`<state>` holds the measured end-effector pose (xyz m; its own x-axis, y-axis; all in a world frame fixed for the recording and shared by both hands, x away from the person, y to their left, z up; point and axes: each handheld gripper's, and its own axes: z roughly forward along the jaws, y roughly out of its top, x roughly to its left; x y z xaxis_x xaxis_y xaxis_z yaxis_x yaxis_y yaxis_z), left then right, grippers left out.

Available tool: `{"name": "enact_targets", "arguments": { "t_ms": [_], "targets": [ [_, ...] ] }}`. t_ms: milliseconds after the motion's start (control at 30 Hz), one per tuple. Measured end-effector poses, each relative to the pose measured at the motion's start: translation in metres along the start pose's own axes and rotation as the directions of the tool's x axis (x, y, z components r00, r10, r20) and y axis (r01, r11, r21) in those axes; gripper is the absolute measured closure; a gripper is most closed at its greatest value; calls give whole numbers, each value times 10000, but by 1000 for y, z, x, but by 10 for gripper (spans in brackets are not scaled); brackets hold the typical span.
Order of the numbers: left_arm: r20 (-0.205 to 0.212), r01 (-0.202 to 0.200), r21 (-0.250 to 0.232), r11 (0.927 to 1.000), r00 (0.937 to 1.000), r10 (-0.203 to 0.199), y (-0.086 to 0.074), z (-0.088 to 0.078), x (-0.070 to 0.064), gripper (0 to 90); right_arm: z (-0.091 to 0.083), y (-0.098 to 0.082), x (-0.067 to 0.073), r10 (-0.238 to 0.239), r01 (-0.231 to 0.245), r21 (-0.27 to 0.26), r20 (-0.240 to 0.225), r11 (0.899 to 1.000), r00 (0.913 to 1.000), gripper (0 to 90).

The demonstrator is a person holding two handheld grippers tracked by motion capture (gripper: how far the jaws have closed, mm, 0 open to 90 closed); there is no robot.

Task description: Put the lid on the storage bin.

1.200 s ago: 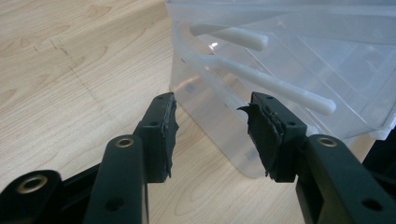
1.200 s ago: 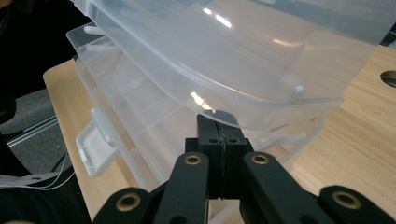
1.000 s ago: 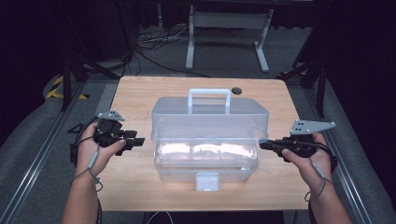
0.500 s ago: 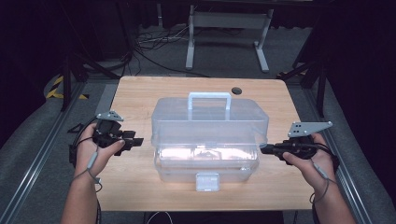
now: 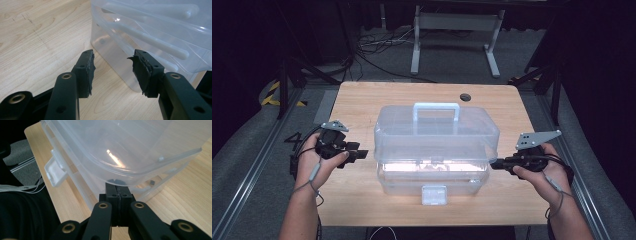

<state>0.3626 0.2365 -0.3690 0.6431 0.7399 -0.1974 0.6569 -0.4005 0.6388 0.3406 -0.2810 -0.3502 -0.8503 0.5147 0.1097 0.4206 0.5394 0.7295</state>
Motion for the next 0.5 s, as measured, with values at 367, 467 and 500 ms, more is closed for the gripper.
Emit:
{"name": "enact_targets", "arguments": {
  "t_ms": [367,467,500],
  "targets": [
    [4,35,111,9999,10000,-35,0,3,2,514,4,-1,0,-63,72,491,-176,9988,9998,900],
    [7,-7,127,9999,10000,7,1,3,3,514,5,-3,1,-59,69,534,-179,9986,9998,900],
    [10,17,116,9999,10000,-17,1,4,3,514,5,-3,1,-45,56,546,-189,9985,9998,900]
  ]
}}
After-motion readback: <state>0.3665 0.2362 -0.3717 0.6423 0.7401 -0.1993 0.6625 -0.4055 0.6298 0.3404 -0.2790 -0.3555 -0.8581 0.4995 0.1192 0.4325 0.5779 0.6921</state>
